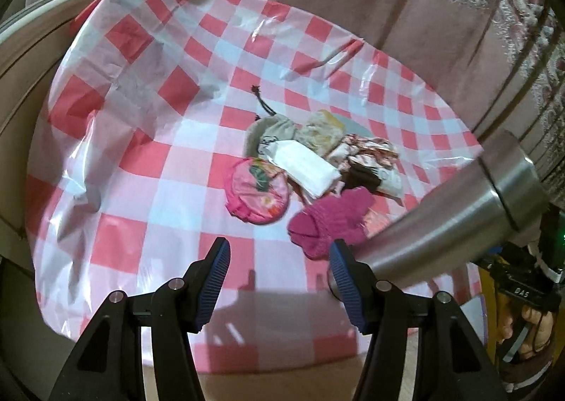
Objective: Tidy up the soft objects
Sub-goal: 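Move both tools back over the table toward the pink floral pouch and scarf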
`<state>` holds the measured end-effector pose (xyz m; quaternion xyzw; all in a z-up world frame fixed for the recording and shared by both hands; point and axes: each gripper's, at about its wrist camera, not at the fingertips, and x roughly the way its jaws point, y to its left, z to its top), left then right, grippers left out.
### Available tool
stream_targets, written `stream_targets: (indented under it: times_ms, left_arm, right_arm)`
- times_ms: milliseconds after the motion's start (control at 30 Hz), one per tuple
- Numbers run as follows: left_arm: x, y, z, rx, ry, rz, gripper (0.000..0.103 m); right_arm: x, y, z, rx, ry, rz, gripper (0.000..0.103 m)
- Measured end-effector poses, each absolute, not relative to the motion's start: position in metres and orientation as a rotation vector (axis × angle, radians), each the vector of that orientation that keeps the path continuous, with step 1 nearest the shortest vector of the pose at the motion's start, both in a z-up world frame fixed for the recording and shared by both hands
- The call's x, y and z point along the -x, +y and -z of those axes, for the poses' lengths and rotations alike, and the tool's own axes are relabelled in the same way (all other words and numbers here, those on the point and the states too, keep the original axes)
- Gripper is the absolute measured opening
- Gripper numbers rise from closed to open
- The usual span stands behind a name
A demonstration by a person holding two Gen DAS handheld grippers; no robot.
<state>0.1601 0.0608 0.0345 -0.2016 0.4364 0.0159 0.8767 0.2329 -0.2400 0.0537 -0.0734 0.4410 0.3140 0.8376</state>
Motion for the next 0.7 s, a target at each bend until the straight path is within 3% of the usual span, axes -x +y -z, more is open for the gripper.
stream_targets:
  times_ms: [700]
  left_arm:
    - [-0.248, 0.077, 0.015, 0.295, 1.025, -0.072, 0.084]
  right_arm:
    - [-0.345, -0.163, -0.044, 0.341, 0.913, -0.719, 0.075]
